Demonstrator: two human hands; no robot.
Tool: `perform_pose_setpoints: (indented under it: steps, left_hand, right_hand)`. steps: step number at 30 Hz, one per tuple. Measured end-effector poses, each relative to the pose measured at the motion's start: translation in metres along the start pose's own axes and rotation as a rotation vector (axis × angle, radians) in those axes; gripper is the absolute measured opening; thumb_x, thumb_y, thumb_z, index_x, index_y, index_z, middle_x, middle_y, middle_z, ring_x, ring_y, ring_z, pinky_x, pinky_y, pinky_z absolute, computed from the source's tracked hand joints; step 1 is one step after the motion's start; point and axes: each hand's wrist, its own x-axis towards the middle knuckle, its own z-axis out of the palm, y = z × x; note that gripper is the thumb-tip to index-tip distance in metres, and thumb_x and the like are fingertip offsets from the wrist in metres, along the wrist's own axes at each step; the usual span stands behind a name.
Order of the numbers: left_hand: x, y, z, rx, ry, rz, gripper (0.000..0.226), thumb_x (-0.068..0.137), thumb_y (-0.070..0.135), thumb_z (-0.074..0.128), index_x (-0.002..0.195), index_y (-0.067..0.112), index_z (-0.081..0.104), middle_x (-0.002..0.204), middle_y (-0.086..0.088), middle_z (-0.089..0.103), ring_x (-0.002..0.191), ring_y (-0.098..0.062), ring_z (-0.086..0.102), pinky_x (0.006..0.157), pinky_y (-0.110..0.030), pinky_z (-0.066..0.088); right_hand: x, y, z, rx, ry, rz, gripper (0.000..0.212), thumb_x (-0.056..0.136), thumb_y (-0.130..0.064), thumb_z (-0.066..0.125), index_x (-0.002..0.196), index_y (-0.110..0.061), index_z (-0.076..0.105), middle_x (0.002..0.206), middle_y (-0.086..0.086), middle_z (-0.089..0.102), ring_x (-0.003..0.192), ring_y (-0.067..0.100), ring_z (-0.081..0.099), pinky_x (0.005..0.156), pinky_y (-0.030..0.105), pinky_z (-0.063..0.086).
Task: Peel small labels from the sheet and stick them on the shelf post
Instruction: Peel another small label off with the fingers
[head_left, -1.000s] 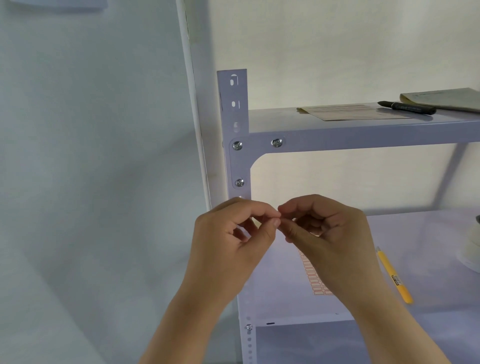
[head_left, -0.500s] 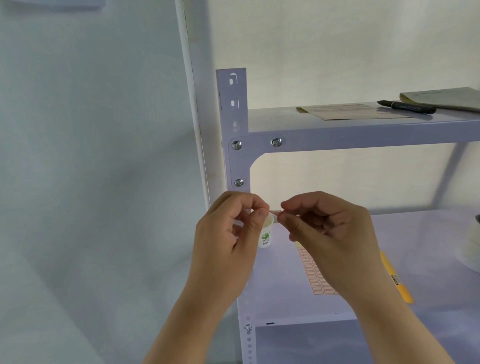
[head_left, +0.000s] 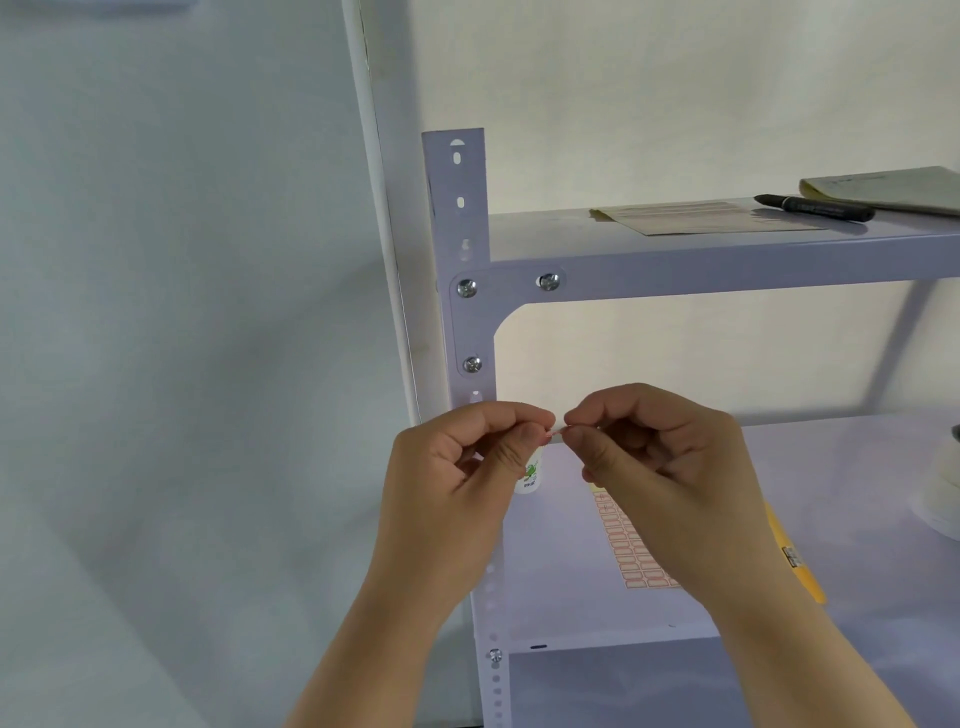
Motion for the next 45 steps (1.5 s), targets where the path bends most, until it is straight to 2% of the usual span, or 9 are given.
perform_pose_setpoints:
  steps: [4,13,18,23,26,30,33,42,45]
  left_hand:
    - [-0.003,0.003,0.003,-0.064,-0.049,0.004,0.014,0.084,0.028,0.068,0.084,0.037,0.078,0.081,0.018,0.080,0.070,0.001,0.071,0.066,-0.014,0.054]
    - [-0.003,0.003,0.007,-0.137,-0.055,-0.067,0.014,0.074,0.033,0.072,0.084,0.032,0.081,0.073,0.014,0.078,0.063,-0.001,0.065,0.063,-0.017,0.053]
    - [0.000,0.003,0.008,-0.181,-0.069,-0.151,0.020,0.081,0.010,0.077,0.085,0.029,0.079,0.069,0.007,0.077,0.059,-0.008,0.067,0.057,-0.019,0.053]
    - [-0.001,0.007,0.010,-0.263,-0.115,-0.229,0.022,0.069,0.029,0.074,0.091,0.030,0.078,0.074,0.003,0.079,0.062,-0.010,0.071,0.056,-0.020,0.055]
    - [0.000,0.006,0.010,-0.329,-0.100,-0.259,0.026,0.064,0.029,0.075,0.089,0.029,0.081,0.074,0.000,0.079,0.062,-0.010,0.070,0.057,-0.019,0.055]
    - [0.001,0.005,0.009,-0.352,-0.074,-0.264,0.020,0.067,0.024,0.078,0.087,0.025,0.082,0.071,0.000,0.078,0.064,-0.012,0.072,0.060,-0.018,0.055]
    - [0.003,0.006,0.008,-0.327,-0.089,-0.238,0.018,0.081,0.002,0.074,0.090,0.017,0.075,0.067,0.003,0.075,0.062,-0.012,0.071,0.060,-0.018,0.055]
    - [0.002,0.008,0.013,-0.296,-0.097,-0.255,0.013,0.083,0.004,0.074,0.084,0.016,0.079,0.066,-0.004,0.077,0.060,-0.011,0.072,0.058,-0.019,0.056]
    - [0.001,0.007,0.016,-0.262,-0.099,-0.233,0.010,0.085,0.005,0.073,0.084,0.013,0.078,0.068,-0.005,0.077,0.064,-0.014,0.074,0.060,-0.020,0.058]
  right_hand:
    - [0.000,0.001,0.001,0.013,0.046,-0.002,0.024,0.082,-0.002,0.074,0.075,-0.025,0.073,0.064,-0.005,0.070,0.059,0.028,0.060,0.055,0.029,0.050]
    - [-0.002,-0.001,-0.001,-0.006,0.036,-0.028,0.024,0.083,0.000,0.071,0.078,-0.023,0.072,0.065,-0.010,0.070,0.059,0.027,0.061,0.056,0.036,0.052]
    - [-0.003,0.002,-0.005,-0.034,-0.007,-0.050,0.019,0.085,-0.003,0.072,0.083,-0.022,0.072,0.067,-0.009,0.069,0.059,0.022,0.062,0.055,0.027,0.052]
    - [-0.001,0.001,-0.005,-0.052,-0.009,-0.111,0.009,0.084,-0.020,0.075,0.086,-0.027,0.070,0.076,-0.009,0.067,0.062,0.017,0.061,0.056,0.019,0.048]
    - [-0.001,0.000,-0.005,-0.007,0.030,-0.054,0.011,0.077,-0.028,0.073,0.087,-0.028,0.070,0.073,-0.009,0.069,0.059,0.013,0.059,0.055,0.016,0.049]
    - [0.000,0.000,-0.005,0.123,-0.027,0.032,0.018,0.086,-0.003,0.069,0.080,-0.018,0.076,0.065,-0.006,0.072,0.054,0.008,0.061,0.055,0.017,0.050]
    - [0.002,-0.001,-0.007,0.293,-0.112,0.100,0.028,0.088,0.008,0.061,0.081,-0.011,0.080,0.069,0.003,0.075,0.055,0.016,0.060,0.056,0.022,0.050]
    - [0.006,0.006,-0.012,0.403,-0.171,0.198,0.032,0.088,0.012,0.060,0.078,-0.013,0.077,0.060,0.008,0.067,0.053,0.019,0.057,0.055,0.023,0.049]
    - [0.006,0.008,-0.010,0.439,-0.153,0.184,0.022,0.083,0.004,0.061,0.077,-0.011,0.075,0.061,0.009,0.067,0.055,0.020,0.058,0.055,0.024,0.049]
